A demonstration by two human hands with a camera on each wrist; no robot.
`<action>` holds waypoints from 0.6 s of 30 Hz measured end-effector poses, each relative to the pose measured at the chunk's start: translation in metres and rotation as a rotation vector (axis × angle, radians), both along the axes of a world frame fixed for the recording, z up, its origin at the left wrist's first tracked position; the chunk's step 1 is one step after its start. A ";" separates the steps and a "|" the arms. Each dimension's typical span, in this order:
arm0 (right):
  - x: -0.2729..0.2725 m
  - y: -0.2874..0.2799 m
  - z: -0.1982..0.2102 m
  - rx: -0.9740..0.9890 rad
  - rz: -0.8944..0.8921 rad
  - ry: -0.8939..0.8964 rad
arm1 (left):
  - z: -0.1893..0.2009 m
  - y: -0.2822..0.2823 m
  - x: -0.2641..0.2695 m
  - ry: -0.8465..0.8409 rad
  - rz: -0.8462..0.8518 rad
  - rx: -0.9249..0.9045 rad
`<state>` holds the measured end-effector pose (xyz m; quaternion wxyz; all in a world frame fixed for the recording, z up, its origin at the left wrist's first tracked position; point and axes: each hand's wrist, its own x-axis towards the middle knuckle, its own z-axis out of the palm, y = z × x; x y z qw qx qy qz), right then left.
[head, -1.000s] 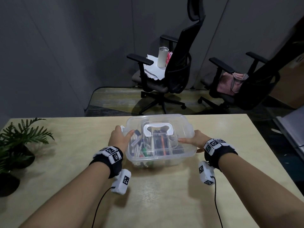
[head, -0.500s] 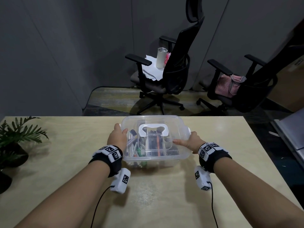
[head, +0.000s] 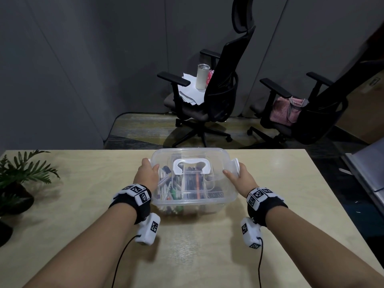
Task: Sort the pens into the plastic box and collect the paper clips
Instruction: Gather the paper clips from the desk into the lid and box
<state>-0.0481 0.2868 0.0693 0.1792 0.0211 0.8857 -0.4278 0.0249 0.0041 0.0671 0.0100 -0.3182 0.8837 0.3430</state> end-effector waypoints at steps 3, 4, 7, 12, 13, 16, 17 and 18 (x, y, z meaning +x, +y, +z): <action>0.001 -0.005 -0.001 0.022 -0.019 0.026 | 0.002 0.000 0.001 0.004 0.004 -0.003; 0.001 -0.007 -0.001 0.035 -0.024 0.038 | 0.001 0.000 0.000 0.007 0.005 -0.003; 0.002 -0.011 0.001 0.090 -0.041 0.068 | 0.000 0.000 -0.001 0.004 0.009 -0.006; 0.005 -0.023 -0.002 0.197 -0.065 0.110 | -0.002 0.000 -0.002 -0.002 0.014 -0.015; 0.006 -0.025 -0.002 0.192 -0.065 0.110 | -0.003 0.000 -0.002 -0.007 0.015 -0.016; 0.007 -0.022 0.001 0.149 -0.031 0.070 | 0.003 -0.001 0.000 0.005 0.027 0.034; 0.006 -0.019 0.003 0.144 0.003 0.051 | 0.003 -0.002 0.002 0.009 0.032 0.088; 0.006 -0.015 0.009 0.150 0.046 0.043 | 0.006 -0.002 0.006 0.014 0.029 0.171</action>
